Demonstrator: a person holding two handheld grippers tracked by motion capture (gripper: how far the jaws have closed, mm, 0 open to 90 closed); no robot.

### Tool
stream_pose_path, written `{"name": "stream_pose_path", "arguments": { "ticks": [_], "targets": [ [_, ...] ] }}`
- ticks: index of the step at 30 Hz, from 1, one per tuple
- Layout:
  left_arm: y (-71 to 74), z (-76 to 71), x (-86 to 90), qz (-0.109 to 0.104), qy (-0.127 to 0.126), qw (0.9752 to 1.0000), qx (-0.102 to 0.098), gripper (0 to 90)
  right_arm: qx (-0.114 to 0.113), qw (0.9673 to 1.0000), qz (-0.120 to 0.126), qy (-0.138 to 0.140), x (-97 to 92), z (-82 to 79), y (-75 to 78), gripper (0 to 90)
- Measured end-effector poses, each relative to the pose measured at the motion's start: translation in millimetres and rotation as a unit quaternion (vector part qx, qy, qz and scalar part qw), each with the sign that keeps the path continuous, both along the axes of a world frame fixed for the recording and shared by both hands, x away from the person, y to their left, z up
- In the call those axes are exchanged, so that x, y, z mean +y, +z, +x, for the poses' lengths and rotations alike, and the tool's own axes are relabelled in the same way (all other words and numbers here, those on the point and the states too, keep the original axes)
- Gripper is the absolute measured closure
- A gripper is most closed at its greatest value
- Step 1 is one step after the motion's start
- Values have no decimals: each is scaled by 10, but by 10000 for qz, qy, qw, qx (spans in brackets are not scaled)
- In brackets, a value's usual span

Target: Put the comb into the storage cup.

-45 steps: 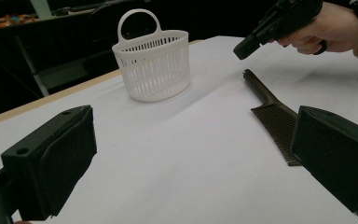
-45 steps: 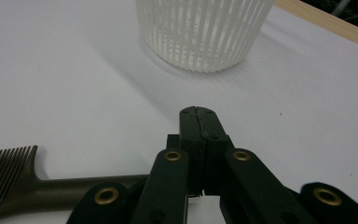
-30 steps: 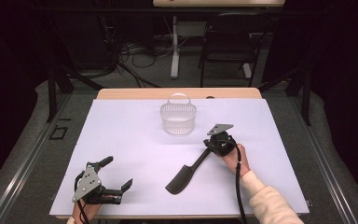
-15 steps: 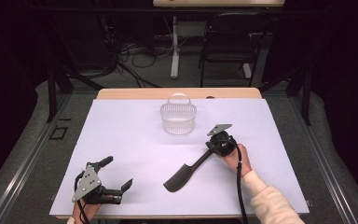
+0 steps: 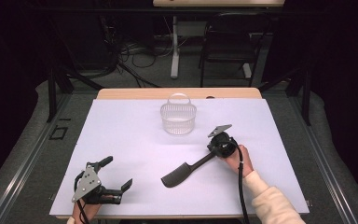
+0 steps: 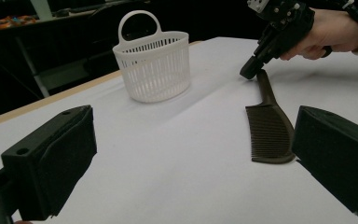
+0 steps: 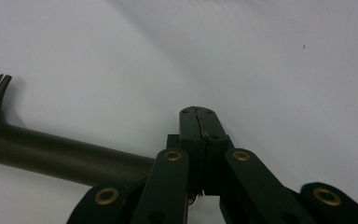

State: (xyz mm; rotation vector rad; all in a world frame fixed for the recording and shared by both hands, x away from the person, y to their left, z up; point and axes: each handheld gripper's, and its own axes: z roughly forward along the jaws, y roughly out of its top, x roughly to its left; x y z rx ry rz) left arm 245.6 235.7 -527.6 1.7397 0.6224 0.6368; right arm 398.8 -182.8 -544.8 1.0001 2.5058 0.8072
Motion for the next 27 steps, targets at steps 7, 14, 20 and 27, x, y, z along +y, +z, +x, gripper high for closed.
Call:
{"name": "stream_pose_path", "arguments": {
  "ticks": [7, 14, 20, 27],
  "targets": [
    [0, -2, 0, -14, 7, 10000, 5, 1, 45, 10000, -26, 19, 4, -17, -6, 900],
    [2, -1, 5, -23, -6, 10000, -3, 1, 120, 9999, -62, 39, -12, -52, -1, 900],
    [3, -1, 5, -21, -4, 10000, -13, 1, 180, 9998, -66, 43, -36, -71, 7, 900],
    [2, -1, 2, -19, -5, 10000, -7, 1, 226, 9997, -102, 85, -32, -121, 12, 900]
  ]
}}
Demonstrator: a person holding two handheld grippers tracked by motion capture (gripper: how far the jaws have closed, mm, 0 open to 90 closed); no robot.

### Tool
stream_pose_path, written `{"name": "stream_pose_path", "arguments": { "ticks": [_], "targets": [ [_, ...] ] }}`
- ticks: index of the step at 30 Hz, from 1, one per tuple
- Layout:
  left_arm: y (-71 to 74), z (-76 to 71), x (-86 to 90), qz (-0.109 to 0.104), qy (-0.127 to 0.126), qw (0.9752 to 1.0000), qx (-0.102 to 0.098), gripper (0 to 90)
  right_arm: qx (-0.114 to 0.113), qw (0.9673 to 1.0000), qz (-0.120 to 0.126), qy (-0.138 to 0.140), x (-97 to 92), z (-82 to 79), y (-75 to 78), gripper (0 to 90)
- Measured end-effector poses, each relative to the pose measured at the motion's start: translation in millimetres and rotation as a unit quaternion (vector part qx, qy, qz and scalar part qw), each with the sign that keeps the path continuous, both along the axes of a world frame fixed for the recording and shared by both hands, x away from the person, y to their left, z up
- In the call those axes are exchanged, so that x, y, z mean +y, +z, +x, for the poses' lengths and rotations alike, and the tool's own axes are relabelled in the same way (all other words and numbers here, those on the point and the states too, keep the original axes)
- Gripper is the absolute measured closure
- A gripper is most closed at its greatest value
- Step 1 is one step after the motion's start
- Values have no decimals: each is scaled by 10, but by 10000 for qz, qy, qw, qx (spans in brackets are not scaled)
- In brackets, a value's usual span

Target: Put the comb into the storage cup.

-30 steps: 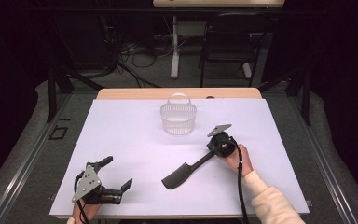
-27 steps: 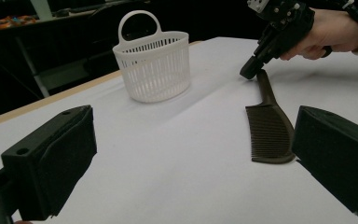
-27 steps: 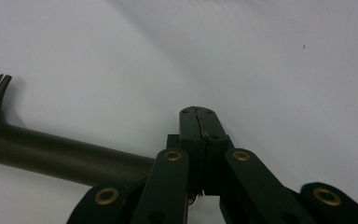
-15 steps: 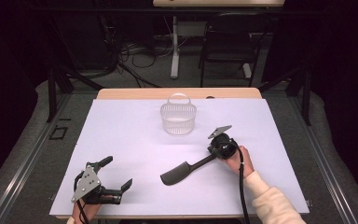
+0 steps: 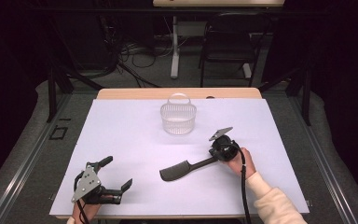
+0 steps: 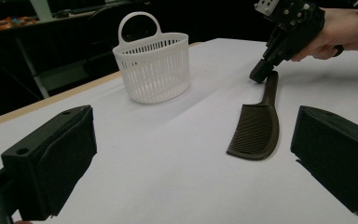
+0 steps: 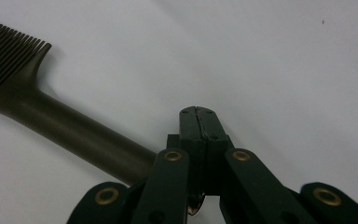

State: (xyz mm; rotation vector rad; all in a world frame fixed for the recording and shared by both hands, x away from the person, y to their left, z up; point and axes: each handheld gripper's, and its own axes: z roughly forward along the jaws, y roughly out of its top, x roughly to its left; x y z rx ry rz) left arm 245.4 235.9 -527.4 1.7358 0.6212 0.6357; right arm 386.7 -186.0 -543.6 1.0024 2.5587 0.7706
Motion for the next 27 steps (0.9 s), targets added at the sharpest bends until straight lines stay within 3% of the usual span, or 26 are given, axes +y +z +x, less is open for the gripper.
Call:
{"name": "stream_pose_path", "arguments": {
  "ticks": [27],
  "targets": [
    [-2, 8, -4, 21, 3, 10000, 0, 1, 166, 9997, -153, 130, 5, -112, 37, 900]
  ]
}}
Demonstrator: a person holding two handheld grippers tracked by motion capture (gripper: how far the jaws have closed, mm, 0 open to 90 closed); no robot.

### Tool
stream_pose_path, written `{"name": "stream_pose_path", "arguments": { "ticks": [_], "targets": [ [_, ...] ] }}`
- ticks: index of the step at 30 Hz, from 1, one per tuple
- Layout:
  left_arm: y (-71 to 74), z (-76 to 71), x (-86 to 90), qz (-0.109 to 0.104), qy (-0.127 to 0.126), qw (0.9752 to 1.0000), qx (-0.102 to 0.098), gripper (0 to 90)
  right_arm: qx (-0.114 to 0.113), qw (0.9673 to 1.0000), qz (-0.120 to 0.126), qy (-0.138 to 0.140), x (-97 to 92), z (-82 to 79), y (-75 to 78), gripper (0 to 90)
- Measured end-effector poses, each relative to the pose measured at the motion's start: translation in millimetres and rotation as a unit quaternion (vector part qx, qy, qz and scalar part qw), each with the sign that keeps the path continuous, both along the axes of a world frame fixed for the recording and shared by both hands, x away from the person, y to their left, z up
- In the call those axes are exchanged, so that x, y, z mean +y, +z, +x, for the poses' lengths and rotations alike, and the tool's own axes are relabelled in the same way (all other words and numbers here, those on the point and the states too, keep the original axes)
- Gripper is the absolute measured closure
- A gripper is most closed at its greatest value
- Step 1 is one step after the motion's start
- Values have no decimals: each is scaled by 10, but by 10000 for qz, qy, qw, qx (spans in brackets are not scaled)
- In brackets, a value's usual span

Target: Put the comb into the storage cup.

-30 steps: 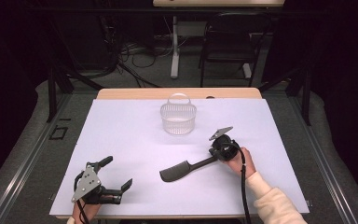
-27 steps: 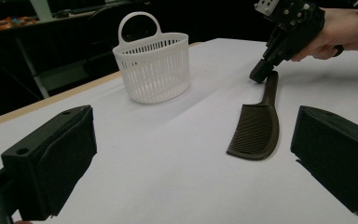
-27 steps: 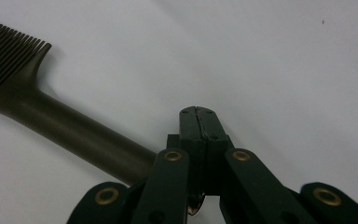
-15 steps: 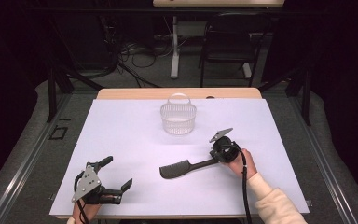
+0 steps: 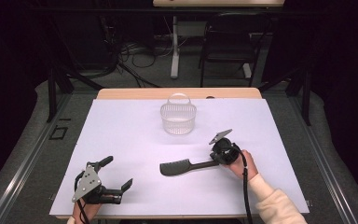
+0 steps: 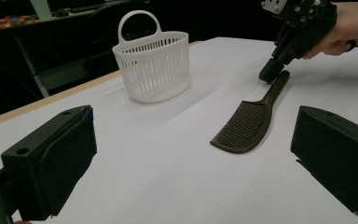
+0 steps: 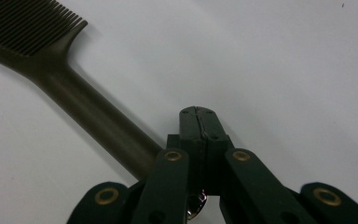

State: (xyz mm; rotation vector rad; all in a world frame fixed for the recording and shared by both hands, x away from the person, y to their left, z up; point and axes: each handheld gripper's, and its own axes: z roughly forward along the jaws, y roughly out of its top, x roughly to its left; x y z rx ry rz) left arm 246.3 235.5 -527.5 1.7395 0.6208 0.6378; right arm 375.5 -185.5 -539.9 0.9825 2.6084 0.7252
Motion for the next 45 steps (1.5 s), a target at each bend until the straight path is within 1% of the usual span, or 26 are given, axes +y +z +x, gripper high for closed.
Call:
{"name": "stream_pose_path", "arguments": {
  "ticks": [8, 9, 11, 14, 22, 25, 32, 35, 38, 42, 45],
  "targets": [
    [2, 8, -5, -20, -19, 10000, -1, 1, 47, 10000, -34, -34, -20, -17, -2, 900],
    [1, 12, -6, -13, -25, 10000, -2, 1, 86, 9999, -54, -66, -22, -25, 5, 900],
    [1, 14, -6, -16, -27, 10000, -1, 1, 70, 10000, -51, -31, -38, -27, 5, 900],
    [2, 13, -7, -23, -31, 10000, -3, 1, 131, 9999, -63, -67, -47, -40, 5, 900],
    [-3, 21, -8, -33, -33, 10000, 21, 1, 230, 9997, -96, -28, -42, -81, 13, 900],
    [-3, 18, -6, -35, -28, 10000, 21, 1, 233, 9996, -144, 67, -37, -103, 18, 900],
    [2, 15, -6, -16, -33, 10000, -2, 1, 304, 9993, -182, 87, -30, -145, 25, 900],
    [2, 15, -8, -18, -30, 10000, -5, 1, 311, 9993, -183, 81, -25, -160, 25, 900],
    [2, 15, -7, -13, -32, 10000, -3, 1, 305, 9992, -208, 142, -26, -165, 25, 900],
    [-1, 17, -11, -22, -25, 10000, 25, 1, 319, 9992, -216, 118, -17, -177, 28, 900],
    [1, 18, -8, -1, -41, 10000, -2, 1, 345, 9991, -208, 131, -13, -187, 27, 900]
  ]
}}
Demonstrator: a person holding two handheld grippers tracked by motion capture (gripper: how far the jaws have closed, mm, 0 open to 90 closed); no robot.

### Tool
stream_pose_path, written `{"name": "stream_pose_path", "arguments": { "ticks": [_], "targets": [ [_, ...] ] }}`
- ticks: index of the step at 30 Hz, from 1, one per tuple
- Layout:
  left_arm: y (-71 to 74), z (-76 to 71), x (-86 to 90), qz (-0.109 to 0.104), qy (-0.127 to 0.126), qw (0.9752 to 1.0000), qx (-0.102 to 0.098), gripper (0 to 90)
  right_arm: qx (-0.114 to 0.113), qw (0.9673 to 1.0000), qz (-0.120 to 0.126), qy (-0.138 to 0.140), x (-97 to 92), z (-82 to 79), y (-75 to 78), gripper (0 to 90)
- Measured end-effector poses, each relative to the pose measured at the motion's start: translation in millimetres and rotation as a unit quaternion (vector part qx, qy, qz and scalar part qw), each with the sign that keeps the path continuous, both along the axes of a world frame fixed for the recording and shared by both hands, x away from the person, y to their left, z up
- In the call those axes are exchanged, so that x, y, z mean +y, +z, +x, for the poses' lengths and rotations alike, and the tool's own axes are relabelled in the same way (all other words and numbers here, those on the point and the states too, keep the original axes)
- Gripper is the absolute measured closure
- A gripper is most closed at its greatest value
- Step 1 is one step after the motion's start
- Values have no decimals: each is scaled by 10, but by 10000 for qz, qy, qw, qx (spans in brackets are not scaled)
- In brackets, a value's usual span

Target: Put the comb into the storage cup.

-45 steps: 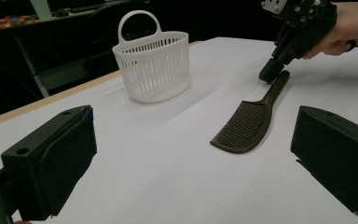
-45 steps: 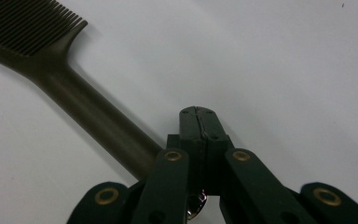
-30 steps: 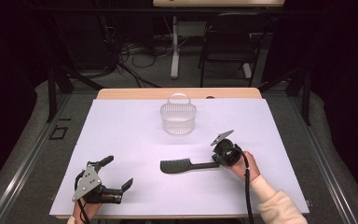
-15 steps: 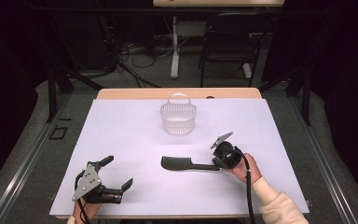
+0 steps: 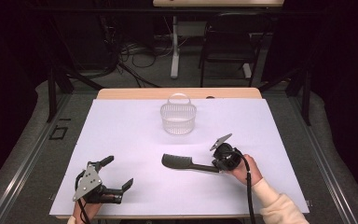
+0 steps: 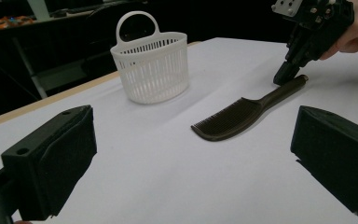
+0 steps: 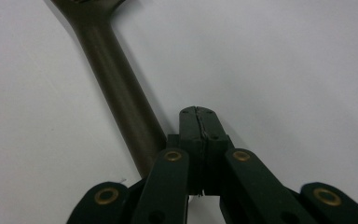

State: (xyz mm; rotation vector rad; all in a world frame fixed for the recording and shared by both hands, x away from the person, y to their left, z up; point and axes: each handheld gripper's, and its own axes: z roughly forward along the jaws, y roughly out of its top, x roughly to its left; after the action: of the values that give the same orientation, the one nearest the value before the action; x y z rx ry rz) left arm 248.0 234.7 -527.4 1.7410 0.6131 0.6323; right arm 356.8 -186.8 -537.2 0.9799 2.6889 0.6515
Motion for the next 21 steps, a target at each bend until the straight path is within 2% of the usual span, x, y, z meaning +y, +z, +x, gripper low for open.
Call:
{"name": "stream_pose_path", "arguments": {
  "ticks": [4, 6, 10, 12, 14, 15, 21],
  "targets": [
    [-7, 10, 4, -25, 7, 10000, 31, 1, 13, 10000, -6, -24, 0, 4, 3, 900],
    [-7, 13, -6, -9, 0, 10000, 38, 1, -69, 10000, -6, -25, -13, 9, 13, 891],
    [3, -7, 2, -36, 12, 10000, -19, 1, -197, 9998, 4, -52, -38, 13, 53, 802],
    [-1, 1, 7, -37, 0, 10000, -14, 1, -352, 9994, 25, -69, -49, 14, 83, 770],
    [-3, 7, 5, -25, -24, 10000, 3, 1, -361, 9993, -1, -55, -55, 5, 119, 700],
    [-1, 7, 4, -23, -24, 10000, -12, 1, -455, 9990, 29, -32, -60, 9, 120, 674],
    [-3, 13, -3, -13, -39, 10000, -8, 1, -478, 9988, 87, 66, -81, -6, 194, 451]
  ]
}}
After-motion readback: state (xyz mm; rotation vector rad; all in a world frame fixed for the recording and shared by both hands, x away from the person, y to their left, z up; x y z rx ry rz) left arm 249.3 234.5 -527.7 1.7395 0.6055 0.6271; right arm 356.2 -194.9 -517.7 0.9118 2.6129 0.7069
